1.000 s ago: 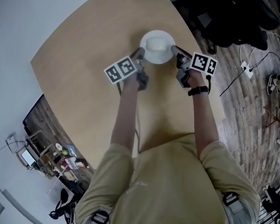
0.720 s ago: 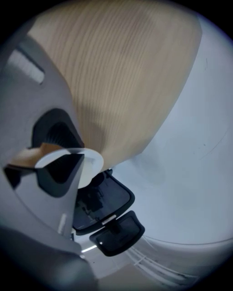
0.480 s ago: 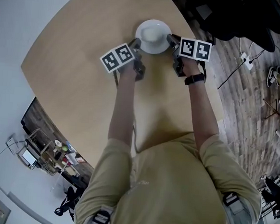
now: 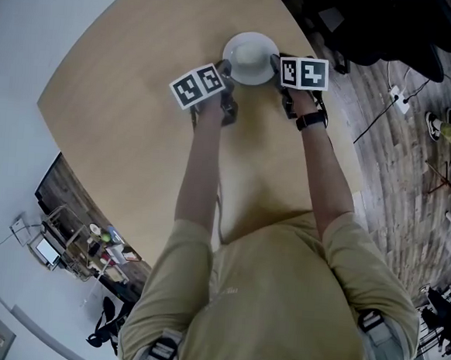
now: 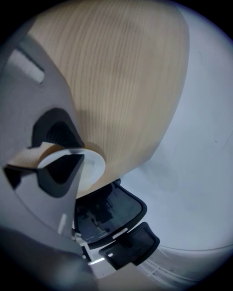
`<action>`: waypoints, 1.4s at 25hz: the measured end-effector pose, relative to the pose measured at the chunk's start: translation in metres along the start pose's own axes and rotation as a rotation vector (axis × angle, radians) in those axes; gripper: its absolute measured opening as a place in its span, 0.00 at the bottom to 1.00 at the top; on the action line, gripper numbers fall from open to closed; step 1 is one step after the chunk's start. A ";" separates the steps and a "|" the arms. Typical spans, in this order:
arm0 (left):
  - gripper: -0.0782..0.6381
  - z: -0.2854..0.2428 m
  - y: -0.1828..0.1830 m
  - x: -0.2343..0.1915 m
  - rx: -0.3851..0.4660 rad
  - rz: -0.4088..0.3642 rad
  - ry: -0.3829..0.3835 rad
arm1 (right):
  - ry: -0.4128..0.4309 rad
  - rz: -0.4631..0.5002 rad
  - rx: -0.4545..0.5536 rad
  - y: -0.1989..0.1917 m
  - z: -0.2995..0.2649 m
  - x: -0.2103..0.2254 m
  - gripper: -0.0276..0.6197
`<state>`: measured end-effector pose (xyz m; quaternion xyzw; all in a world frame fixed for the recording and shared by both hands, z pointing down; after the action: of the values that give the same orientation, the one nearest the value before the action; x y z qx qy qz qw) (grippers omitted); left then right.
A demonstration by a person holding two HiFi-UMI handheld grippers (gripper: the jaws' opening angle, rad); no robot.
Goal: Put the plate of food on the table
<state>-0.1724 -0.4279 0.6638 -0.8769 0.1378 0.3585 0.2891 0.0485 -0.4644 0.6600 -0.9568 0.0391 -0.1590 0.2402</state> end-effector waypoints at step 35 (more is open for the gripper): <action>0.12 0.427 -0.196 0.096 0.649 -0.651 0.269 | 0.246 0.595 0.796 -0.199 0.311 -0.219 0.05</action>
<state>-0.2509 -0.0167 0.4300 -0.7777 -0.0031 0.0711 0.6246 -0.0583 -0.1166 0.4326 -0.7127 0.2740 -0.1980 0.6146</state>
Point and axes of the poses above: the fingertips, and each gripper's own axes: z backward along the fingers, x to its right, y out of its top, the point moved 9 cm from there along z, backward along the fingers, and after that the axes turned 12 degrees about -y, right-handed, at the moved point
